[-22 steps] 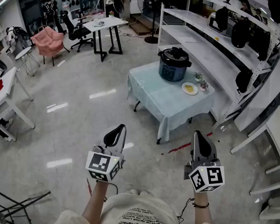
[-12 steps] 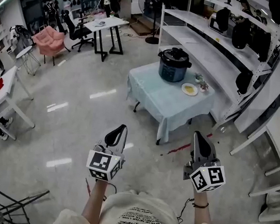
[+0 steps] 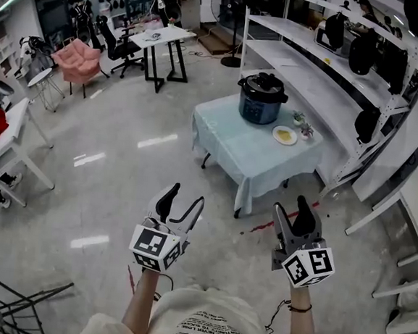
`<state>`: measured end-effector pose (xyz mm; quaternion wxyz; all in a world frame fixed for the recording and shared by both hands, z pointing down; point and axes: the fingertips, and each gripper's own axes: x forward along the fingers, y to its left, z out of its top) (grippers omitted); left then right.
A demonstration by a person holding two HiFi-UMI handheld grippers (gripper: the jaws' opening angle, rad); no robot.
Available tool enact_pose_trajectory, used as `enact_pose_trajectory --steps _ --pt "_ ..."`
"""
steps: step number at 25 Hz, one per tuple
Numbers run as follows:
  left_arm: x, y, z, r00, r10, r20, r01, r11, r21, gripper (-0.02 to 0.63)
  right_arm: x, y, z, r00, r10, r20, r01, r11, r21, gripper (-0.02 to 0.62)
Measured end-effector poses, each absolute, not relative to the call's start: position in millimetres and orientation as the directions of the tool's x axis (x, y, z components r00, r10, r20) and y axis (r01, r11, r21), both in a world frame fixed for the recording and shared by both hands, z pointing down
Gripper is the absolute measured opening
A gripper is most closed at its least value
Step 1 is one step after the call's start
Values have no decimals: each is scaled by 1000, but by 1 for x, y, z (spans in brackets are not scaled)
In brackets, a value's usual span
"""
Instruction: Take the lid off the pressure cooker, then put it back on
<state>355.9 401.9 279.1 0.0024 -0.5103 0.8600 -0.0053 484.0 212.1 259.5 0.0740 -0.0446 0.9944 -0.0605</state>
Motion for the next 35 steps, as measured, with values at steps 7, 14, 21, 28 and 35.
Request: enact_pose_trajectory --steps 7,14,21,28,35 --pt "357 401 283 -501 -865 -4 -864 501 -55 325 478 209 271 -990 -77 -114 -61 989 -134 360" --pt "348 399 285 -520 -854 8 -853 518 -69 342 468 206 274 -992 -66 -108 -52 990 -130 385" --pt "327 382 295 -520 -854 23 -853 517 -70 345 449 191 283 -993 -71 -92 -59 990 -128 387" --pt "282 355 303 -508 -860 35 -860 505 -78 345 405 168 292 -993 -78 -88 -67 990 -122 387" --pt "215 323 310 -476 -877 61 -879 474 -49 344 337 142 300 -995 -82 -64 -73 989 -131 387"
